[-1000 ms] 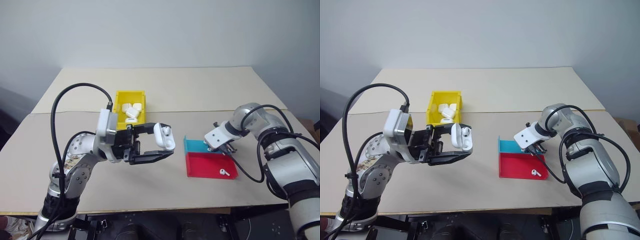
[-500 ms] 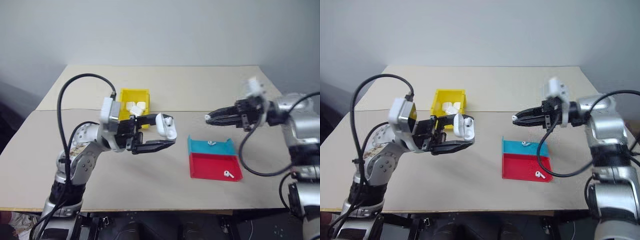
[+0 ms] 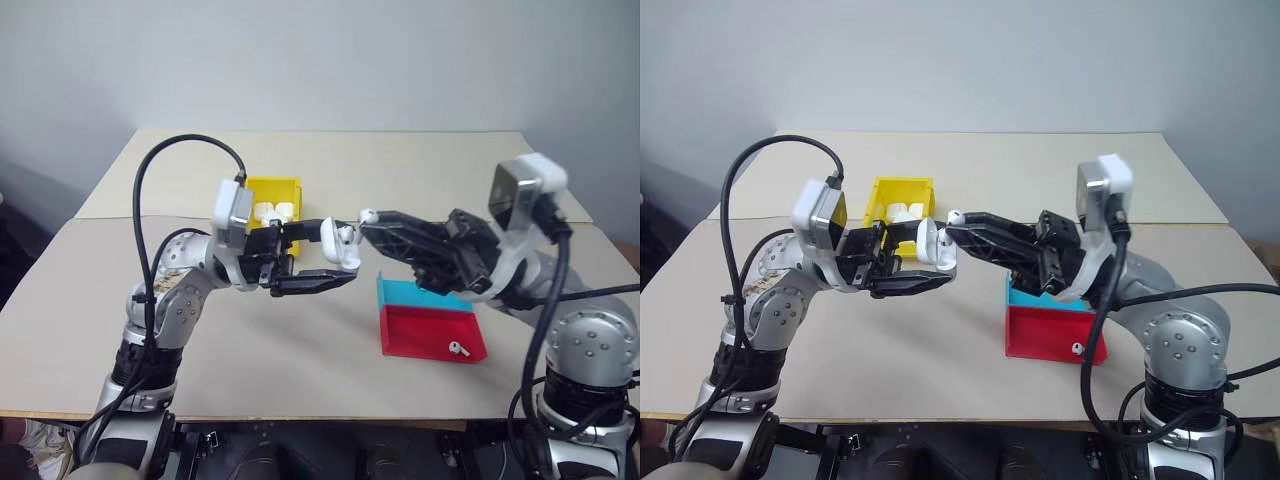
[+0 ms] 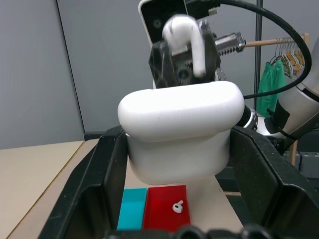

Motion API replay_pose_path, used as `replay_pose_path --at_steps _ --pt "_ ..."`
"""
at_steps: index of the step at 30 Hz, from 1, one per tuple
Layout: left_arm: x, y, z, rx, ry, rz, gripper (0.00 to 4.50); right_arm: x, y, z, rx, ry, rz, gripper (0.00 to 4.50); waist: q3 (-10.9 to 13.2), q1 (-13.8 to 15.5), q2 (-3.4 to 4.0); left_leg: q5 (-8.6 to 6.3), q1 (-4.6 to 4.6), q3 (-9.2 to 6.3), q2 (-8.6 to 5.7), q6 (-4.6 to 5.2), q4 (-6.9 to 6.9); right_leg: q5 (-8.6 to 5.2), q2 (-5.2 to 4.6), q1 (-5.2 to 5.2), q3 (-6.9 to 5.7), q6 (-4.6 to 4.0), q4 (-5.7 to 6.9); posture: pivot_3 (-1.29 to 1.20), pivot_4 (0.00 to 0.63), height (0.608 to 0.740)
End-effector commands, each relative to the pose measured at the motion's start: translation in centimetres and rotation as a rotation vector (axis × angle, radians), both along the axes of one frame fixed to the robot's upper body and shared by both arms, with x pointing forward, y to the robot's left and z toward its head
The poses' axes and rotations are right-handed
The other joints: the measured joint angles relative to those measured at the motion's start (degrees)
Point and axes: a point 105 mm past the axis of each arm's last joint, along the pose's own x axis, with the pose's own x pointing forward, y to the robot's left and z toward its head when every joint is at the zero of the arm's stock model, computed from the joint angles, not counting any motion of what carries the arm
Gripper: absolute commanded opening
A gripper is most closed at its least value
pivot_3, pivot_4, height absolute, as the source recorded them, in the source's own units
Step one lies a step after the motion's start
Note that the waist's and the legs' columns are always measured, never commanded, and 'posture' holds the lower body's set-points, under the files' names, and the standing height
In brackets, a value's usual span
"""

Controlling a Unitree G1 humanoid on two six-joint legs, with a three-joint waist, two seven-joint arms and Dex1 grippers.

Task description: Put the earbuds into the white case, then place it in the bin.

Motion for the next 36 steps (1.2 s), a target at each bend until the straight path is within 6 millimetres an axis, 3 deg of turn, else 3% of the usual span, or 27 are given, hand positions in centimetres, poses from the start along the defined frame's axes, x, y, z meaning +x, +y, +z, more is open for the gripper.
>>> replay_pose_path --at_steps 1,13,24,29,32,36 --pt "-0.2 -0.1 0.7 -0.007 -0.030 -0.019 2.82 -0.1 0.4 0.0 -0.044 -0.047 -0.025 0.62 0.0 0.0 0.00 0.00 0.01 0.00 0.00 0.00 0.00 0.00 0.01 0.00 0.00 0.00 0.01 0.00 0.150 0.740" --pt "-0.1 0.2 0.4 -0.010 -0.028 -0.001 2.82 -0.8 0.4 -1.6 -0.175 -0.103 0.002 0.62 0.0 0.0 0.00 -0.01 -0.01 -0.02 0.00 0.03 0.00 0.00 0.01 -0.01 0.00 0.00 -0.02 0.00 0.150 0.740" --pt "-0.6 0.1 0.2 0.001 -0.024 -0.017 2.82 -0.8 0.1 -1.7 -0.238 -0.164 -0.031 4.39 0.0 0.0 -0.01 -0.01 -0.02 -0.03 0.00 0.03 0.00 0.00 0.01 0.00 -0.01 0.00 -0.03 0.00 0.150 0.740" --pt "0.2 0.3 -0.5 0.032 0.005 0.002 2.82 -2.1 -1.7 -0.1 -0.222 -0.183 0.013 4.39 0.0 0.1 -0.03 -0.02 -0.03 -0.03 -0.01 0.03 0.00 0.00 0.00 0.00 -0.02 0.00 -0.06 0.00 0.150 0.740" --pt "1.0 0.2 -1.5 0.058 0.031 0.037 2.82 -2.3 -2.1 0.6 -0.241 -0.204 0.026 3.85 0.0 0.1 -0.03 -0.02 -0.02 -0.04 -0.01 0.04 0.00 0.00 0.00 0.01 -0.02 0.00 -0.06 0.00 0.150 0.740" --pt "2.0 -0.6 -2.3 0.103 0.045 0.085 2.82 -0.4 -1.4 1.9 -0.352 -0.280 -0.053 2.50 0.0 -0.3 -0.02 -0.02 0.02 -0.03 0.01 0.04 0.01 0.00 0.02 -0.01 0.02 0.00 0.00 0.00 0.150 0.740"
